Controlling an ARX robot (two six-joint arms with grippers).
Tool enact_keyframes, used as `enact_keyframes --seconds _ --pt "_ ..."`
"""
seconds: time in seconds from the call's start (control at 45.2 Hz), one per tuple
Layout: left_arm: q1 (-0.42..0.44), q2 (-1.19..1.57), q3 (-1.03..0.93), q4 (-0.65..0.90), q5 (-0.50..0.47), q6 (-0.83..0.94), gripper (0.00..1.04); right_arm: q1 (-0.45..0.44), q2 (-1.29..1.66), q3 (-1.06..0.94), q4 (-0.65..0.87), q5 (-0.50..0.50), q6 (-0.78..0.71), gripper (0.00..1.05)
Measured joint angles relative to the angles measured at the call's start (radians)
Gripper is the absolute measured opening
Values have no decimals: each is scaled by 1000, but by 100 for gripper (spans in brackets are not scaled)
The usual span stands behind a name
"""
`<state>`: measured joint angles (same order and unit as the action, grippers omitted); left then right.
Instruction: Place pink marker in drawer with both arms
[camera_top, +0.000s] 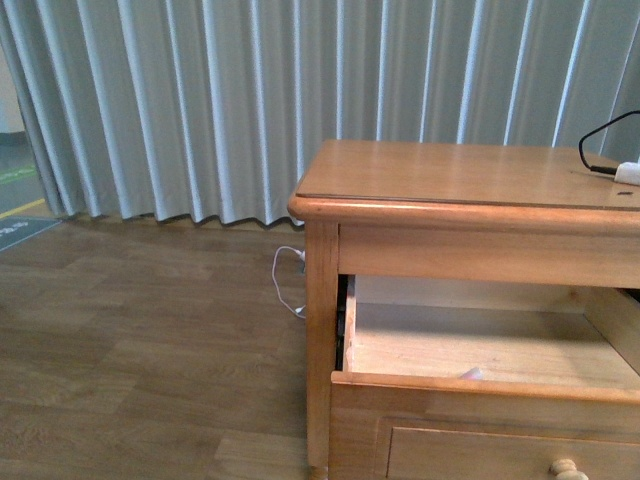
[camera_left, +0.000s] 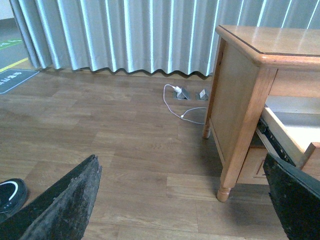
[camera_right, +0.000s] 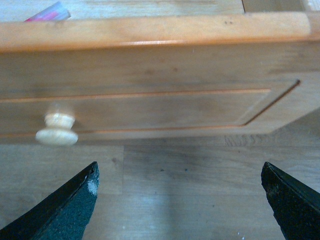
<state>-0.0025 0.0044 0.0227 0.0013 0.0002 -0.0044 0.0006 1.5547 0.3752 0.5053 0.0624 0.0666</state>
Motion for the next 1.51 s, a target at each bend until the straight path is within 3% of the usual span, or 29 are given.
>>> enact_keyframes --seconds 0.133,0.354,0.841,1.196,1.351,1.506 --pt "0 0 0 0 0 0 98 18 180 84 138 25 20 96" --pt "0 0 0 0 0 0 98 38 351 236 235 54 45 96" --pt "0 0 0 0 0 0 98 80 648 683 232 139 142 96" --pt "0 0 0 -1 0 0 98 91 652 696 230 142 140 96" --pt "0 0 0 -1 0 0 98 93 502 549 235 119 132 96" --pt "0 0 0 -1 0 0 98 93 240 370 122 73 139 96"
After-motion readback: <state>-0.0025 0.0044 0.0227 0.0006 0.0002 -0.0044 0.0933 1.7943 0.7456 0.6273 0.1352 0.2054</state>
